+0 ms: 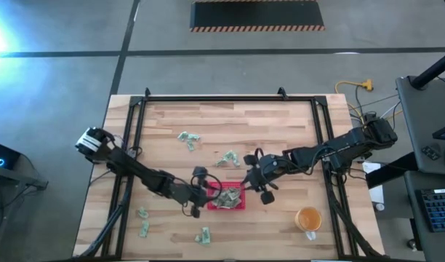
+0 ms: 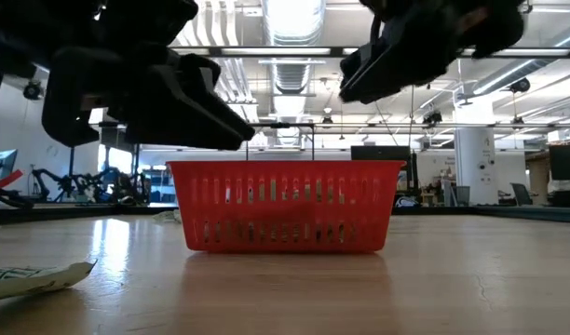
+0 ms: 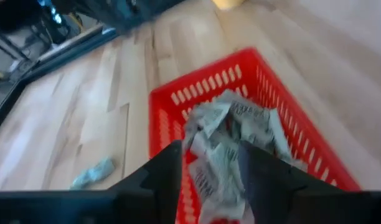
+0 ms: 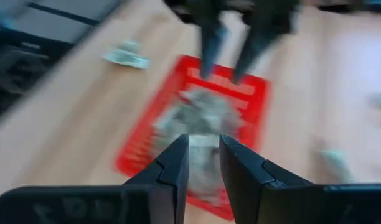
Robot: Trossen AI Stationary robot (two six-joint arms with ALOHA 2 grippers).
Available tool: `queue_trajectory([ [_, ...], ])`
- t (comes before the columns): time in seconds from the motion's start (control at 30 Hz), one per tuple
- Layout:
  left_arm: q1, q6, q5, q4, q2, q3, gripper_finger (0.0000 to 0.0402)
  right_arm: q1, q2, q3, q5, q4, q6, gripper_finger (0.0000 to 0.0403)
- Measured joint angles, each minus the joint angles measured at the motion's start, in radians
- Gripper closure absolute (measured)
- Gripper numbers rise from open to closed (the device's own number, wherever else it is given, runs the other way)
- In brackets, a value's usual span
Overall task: Pick and place Stevia / Truvia into bins
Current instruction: Put the white stevia packet into the red bin
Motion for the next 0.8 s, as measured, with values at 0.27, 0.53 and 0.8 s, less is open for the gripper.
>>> queue_trajectory([
  [0.27,0.000,-0.252,-0.036,-0.334,-0.192,-0.005,0.0255,-0.068,0.000,-0.030,0.288,-0.001,-0.010,0.0334],
  [0.53,-0.007,-0.440,-0.037,-0.581,-0.331,-0.030,0.0255,-0.216,0.056,-0.034,0.189,0.012,0.013,0.0330],
  [0.8,-0.008,-0.404,-0.041,-0.610,-0.363,-0.074,0.0255,-0.296,0.211,-0.009,0.068,0.085,-0.035,0.0284],
])
